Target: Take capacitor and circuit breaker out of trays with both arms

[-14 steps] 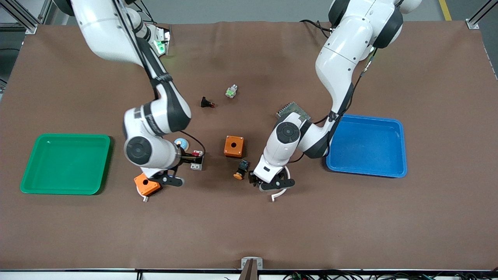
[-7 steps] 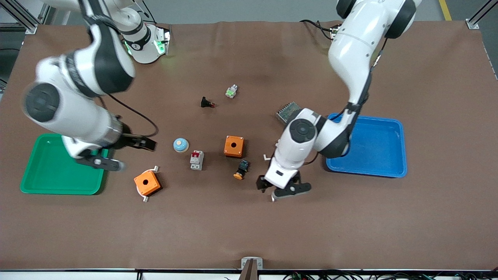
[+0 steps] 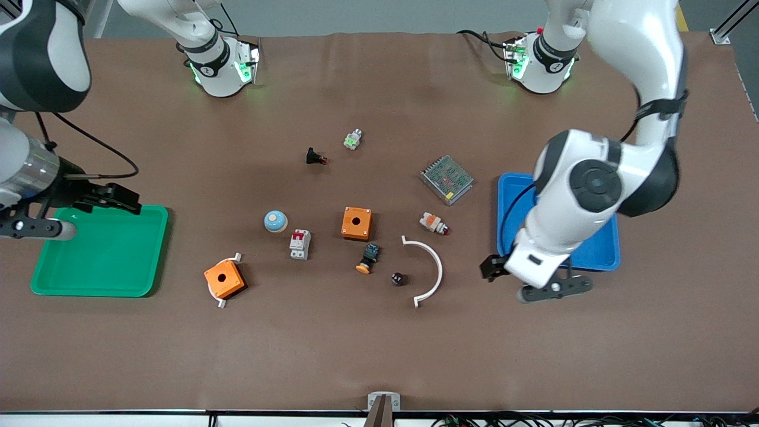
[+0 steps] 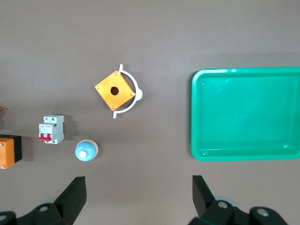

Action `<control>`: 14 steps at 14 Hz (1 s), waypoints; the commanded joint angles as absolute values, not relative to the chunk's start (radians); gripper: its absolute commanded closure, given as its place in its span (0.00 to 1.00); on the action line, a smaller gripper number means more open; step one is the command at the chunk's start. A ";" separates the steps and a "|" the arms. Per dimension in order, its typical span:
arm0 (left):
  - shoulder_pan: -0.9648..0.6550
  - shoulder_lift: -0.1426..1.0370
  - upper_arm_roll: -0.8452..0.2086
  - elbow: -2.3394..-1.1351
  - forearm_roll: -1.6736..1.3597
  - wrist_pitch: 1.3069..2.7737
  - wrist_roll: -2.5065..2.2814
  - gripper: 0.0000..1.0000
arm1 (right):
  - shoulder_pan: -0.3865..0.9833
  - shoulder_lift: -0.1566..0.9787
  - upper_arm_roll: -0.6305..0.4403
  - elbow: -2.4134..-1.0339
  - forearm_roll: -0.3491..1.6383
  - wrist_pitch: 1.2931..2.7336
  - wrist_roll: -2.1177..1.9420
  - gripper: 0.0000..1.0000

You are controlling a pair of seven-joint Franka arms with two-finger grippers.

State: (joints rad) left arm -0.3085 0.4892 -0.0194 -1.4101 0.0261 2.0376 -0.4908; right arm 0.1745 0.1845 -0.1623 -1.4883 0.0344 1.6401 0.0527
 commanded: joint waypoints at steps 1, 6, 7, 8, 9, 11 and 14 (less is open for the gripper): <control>-0.247 0.339 -0.029 -1.565 0.011 1.993 -0.440 0.00 | 0.143 0.140 -0.144 -1.517 0.011 1.625 0.019 0.00; -0.154 0.206 -0.028 -1.600 0.012 1.861 -0.175 0.00 | 0.103 0.114 -0.146 -1.519 0.005 1.594 -0.063 0.00; -0.143 0.165 -0.028 -1.636 0.012 1.861 -0.148 0.00 | 0.089 0.114 -0.146 -1.517 0.005 1.597 -0.095 0.00; -0.141 0.134 -0.028 -1.663 0.017 1.867 -0.129 0.00 | 0.087 0.115 -0.146 -1.517 0.005 1.597 -0.106 0.00; -0.141 0.106 -0.026 -1.681 0.020 1.867 -0.114 0.00 | 0.084 0.115 -0.146 -1.519 0.005 1.597 -0.106 0.00; -0.140 0.031 -0.023 -1.739 0.023 1.865 -0.065 0.00 | 0.080 0.104 -0.146 -1.522 0.006 1.592 -0.106 0.00; -0.114 -0.090 -0.026 -1.822 0.023 1.864 -0.048 0.00 | 0.071 0.065 -0.146 -1.549 0.008 1.580 -0.106 0.00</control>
State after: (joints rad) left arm -0.1326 0.0187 -0.0199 -1.7274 0.0260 1.8586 -0.0745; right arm 0.0889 0.1296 -0.1624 -1.4916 0.0235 1.5832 -0.0940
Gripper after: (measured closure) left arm 0.000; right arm 0.000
